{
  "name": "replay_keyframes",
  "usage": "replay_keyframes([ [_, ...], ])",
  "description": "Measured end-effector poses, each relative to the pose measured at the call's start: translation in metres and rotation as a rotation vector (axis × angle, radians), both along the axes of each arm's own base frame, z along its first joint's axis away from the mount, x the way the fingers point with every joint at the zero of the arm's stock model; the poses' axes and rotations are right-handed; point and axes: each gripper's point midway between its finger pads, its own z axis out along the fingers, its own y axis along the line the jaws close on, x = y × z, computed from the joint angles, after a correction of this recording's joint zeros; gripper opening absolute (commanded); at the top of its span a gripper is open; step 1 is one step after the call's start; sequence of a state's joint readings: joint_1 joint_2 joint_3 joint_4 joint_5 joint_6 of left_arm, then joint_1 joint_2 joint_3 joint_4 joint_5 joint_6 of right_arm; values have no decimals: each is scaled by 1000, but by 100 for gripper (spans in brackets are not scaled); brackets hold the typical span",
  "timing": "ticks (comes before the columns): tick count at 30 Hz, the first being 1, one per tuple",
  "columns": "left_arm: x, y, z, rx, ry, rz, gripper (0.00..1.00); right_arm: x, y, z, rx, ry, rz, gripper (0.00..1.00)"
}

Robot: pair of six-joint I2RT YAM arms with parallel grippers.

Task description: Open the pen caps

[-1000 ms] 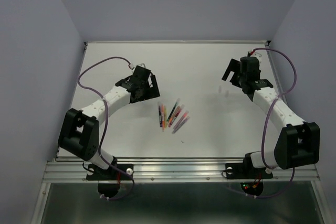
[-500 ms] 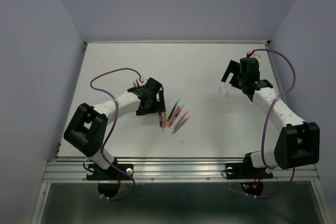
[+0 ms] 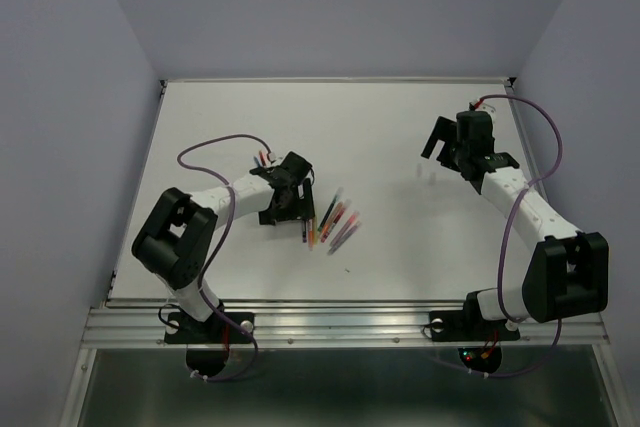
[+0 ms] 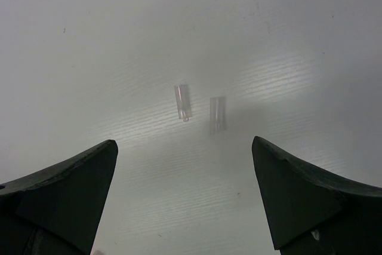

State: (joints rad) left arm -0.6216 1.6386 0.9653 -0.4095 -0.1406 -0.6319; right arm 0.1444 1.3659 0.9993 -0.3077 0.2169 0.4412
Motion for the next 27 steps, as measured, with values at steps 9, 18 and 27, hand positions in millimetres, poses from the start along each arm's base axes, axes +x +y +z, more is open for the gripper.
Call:
replay_keyframes([
  [9,0,3,-6,51,8,8,89,0,0,-1,-1,3,0,100],
  [18,-1,-8,-8,82,0,-20,55,1,-1,-8,-6,21,-4,100],
  [27,-3,-9,-10,72,-3,-11,29,1,-3,-8,-13,21,-13,100],
])
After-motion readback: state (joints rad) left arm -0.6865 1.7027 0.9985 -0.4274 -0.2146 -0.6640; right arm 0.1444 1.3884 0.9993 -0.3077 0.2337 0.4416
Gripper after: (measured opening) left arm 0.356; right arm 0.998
